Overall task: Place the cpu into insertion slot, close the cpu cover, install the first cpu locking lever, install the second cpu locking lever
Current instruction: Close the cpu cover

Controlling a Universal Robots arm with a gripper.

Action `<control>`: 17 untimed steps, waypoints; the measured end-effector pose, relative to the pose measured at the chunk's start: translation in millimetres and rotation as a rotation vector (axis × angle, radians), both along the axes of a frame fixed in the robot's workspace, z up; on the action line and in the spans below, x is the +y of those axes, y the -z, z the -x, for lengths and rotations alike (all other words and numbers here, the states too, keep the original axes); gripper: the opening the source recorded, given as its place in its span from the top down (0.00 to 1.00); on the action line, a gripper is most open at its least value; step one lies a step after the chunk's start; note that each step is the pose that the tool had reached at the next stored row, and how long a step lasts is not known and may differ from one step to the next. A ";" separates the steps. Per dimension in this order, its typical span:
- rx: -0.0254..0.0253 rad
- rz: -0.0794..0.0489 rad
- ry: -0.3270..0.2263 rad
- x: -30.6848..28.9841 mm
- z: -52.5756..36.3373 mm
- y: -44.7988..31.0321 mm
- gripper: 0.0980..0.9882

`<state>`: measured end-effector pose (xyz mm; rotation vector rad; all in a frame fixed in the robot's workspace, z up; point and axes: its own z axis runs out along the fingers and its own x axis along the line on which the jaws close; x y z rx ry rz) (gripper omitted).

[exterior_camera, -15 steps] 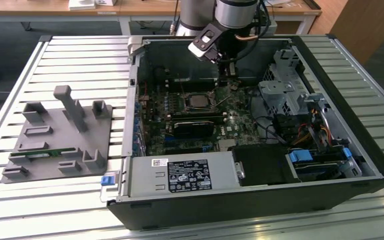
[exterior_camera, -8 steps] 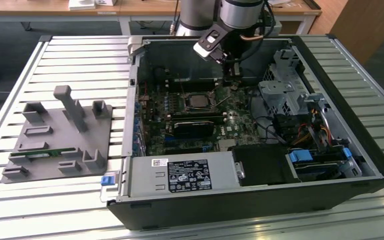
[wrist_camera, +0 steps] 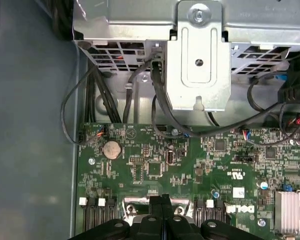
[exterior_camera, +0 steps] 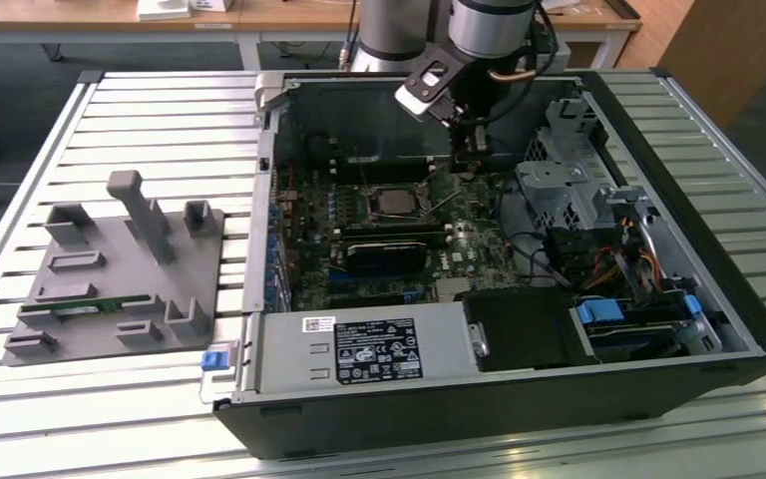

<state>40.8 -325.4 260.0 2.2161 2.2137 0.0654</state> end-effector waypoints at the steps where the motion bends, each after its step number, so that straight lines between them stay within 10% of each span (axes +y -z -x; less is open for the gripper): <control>1: 0.0005 0.000 0.000 0.0 -0.8 0.1 0.99; 17: 0.0051 0.003 0.000 2.0 -19.6 1.9 0.99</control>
